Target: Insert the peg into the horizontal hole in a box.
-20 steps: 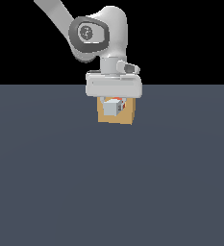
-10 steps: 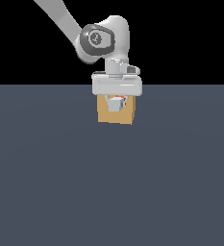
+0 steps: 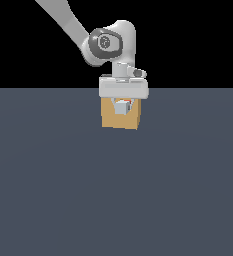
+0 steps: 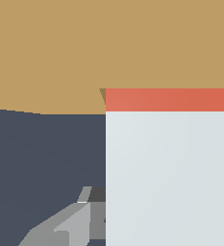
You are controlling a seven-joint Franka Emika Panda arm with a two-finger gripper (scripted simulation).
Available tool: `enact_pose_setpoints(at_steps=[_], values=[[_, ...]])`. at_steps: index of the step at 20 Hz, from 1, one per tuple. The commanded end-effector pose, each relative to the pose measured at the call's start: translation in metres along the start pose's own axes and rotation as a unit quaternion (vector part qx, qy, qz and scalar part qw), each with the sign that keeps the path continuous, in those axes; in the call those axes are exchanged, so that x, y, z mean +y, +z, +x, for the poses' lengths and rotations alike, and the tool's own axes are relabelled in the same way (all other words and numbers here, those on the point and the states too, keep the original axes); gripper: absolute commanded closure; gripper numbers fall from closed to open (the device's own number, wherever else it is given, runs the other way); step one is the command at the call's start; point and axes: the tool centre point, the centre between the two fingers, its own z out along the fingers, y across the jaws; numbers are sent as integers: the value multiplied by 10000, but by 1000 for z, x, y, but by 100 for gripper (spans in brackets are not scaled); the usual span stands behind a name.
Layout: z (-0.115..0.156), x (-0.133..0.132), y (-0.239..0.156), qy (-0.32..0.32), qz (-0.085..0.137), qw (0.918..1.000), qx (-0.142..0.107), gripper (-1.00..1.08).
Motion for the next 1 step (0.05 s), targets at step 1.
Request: enact_pose_setpoints(at_steps=[1], values=[[8,2,-2,-9,-41,10000,47,108]])
